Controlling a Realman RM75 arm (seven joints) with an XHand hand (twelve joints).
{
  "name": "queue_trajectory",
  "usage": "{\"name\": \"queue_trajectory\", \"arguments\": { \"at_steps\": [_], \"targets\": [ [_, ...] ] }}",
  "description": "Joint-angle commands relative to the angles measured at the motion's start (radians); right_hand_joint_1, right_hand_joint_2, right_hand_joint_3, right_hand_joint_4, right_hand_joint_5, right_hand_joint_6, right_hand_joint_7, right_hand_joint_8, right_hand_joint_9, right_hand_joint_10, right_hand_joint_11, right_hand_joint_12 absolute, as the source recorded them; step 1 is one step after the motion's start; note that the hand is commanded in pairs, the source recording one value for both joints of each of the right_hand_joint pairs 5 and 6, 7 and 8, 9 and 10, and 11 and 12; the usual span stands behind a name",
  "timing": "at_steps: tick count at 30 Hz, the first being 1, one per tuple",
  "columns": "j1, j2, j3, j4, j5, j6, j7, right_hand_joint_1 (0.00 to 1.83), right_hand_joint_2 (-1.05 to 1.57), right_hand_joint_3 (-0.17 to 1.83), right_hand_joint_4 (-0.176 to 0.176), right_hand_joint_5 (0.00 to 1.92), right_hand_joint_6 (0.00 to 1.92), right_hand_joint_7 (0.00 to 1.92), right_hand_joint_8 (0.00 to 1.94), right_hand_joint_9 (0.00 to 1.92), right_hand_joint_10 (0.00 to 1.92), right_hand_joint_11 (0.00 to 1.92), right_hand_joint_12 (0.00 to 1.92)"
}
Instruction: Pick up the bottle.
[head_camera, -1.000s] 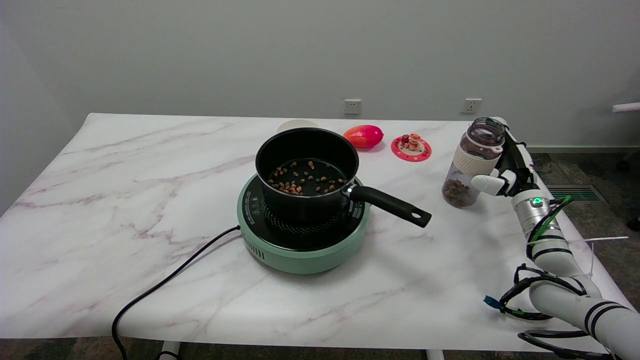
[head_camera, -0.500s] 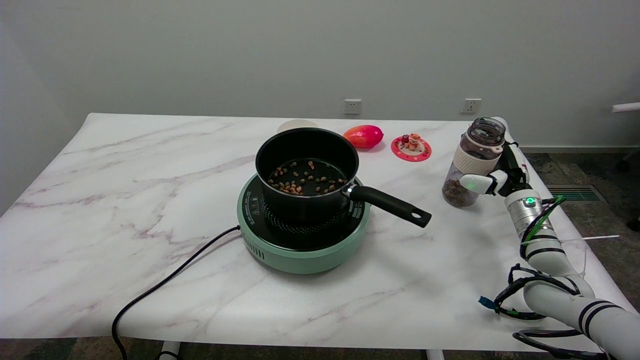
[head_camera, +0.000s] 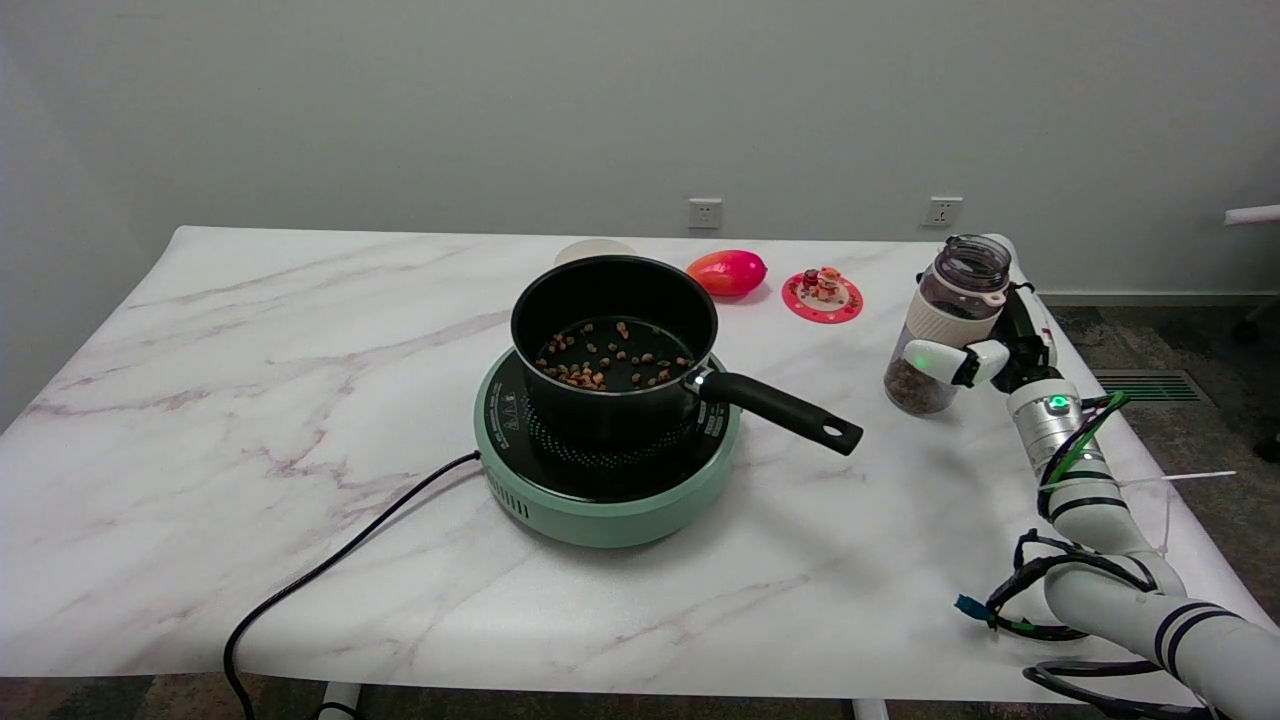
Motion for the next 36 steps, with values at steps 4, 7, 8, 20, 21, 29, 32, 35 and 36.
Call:
{"name": "queue_trajectory", "arguments": {
  "at_steps": [4,7,8,20,21,29,32,35,36],
  "targets": [
    [-0.002,-0.002,-0.001,-0.007,0.004,0.022,0.007,1.34,-0.23,0.96,0.000,0.32,0.32,0.74,0.74,0.57,0.57,0.59,0.59],
    [-0.002,-0.002,0.000,-0.007,0.004,0.022,0.007,1.36,-0.05,0.91,0.000,0.34,0.34,0.78,0.78,0.68,0.68,0.58,0.58],
    [-0.002,-0.002,0.000,-0.007,0.004,0.022,0.007,1.37,0.00,0.89,0.000,0.35,0.35,0.79,0.79,0.71,0.71,0.58,0.58],
    [-0.003,-0.002,0.003,-0.010,0.004,0.023,0.007,1.45,0.33,0.68,0.000,0.52,0.52,0.90,0.90,0.92,0.92,0.66,0.66],
    [-0.003,-0.002,0.004,-0.010,0.004,0.023,0.007,1.46,0.33,0.68,0.000,0.54,0.54,0.92,0.92,0.92,0.92,0.66,0.66],
    [-0.003,-0.002,0.005,-0.016,0.002,0.023,0.027,1.49,0.36,0.78,0.000,0.71,0.71,1.04,1.04,0.97,0.97,0.72,0.72],
    [-0.002,-0.002,0.006,-0.021,-0.002,0.023,0.039,1.49,0.36,0.85,0.000,0.76,0.76,1.12,1.12,1.00,1.00,0.75,0.75],
    [-0.002,-0.002,0.006,-0.021,-0.002,0.023,0.039,1.50,0.41,0.97,0.000,0.89,0.89,1.28,1.28,1.12,1.12,0.85,0.85],
    [-0.002,-0.002,0.006,-0.021,0.000,0.023,0.039,1.51,0.43,0.99,0.000,0.92,0.92,1.32,1.32,1.15,1.15,0.88,0.88]
  ]
}}
